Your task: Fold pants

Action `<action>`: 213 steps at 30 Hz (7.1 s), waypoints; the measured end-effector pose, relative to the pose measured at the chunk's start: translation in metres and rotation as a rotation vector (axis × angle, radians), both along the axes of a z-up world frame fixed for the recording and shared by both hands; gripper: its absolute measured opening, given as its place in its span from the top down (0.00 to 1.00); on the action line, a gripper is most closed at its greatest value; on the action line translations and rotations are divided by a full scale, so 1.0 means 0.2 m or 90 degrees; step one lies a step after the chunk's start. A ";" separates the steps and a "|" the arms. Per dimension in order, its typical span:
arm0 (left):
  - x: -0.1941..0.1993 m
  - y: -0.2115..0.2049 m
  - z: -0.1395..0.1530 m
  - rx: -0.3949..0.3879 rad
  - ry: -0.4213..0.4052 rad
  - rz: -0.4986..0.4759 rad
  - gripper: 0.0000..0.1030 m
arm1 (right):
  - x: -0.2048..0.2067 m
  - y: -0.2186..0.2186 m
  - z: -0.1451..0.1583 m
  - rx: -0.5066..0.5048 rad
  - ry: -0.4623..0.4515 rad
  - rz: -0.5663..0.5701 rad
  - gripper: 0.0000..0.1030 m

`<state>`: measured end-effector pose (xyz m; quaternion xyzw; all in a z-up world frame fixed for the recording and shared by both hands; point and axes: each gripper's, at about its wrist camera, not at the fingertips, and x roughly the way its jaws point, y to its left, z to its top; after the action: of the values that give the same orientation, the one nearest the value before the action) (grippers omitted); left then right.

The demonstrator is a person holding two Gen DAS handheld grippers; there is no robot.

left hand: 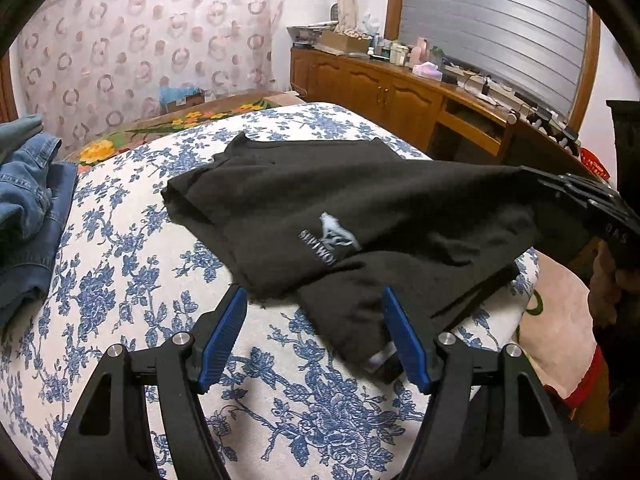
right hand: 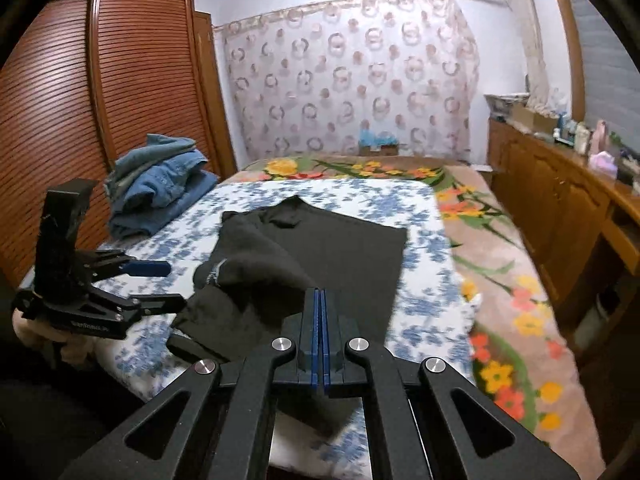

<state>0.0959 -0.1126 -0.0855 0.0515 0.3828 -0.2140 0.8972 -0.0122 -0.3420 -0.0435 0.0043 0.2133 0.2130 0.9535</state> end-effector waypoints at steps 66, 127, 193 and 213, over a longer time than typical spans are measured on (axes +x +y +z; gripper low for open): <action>0.07 0.51 -0.07 -0.028 0.002 0.151 0.31 | 0.67 1.00 -0.23 -0.189 0.103 0.212 0.94; 0.22 0.03 -0.15 0.031 0.033 0.037 0.31 | 1.13 0.22 -0.11 -0.207 0.120 -0.099 0.70; 1.09 0.03 -0.11 0.095 0.046 0.066 0.31 | 1.35 0.16 -0.10 -0.099 0.126 0.009 0.71; 1.06 0.12 -0.11 0.104 0.040 0.087 0.30 | 1.27 0.04 -0.09 -0.085 0.120 -0.012 0.95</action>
<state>0.3079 -0.0876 -0.1072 0.0913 0.4293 -0.1220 0.8902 0.2427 -0.3333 -0.0606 -0.0372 0.3156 0.1879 0.9293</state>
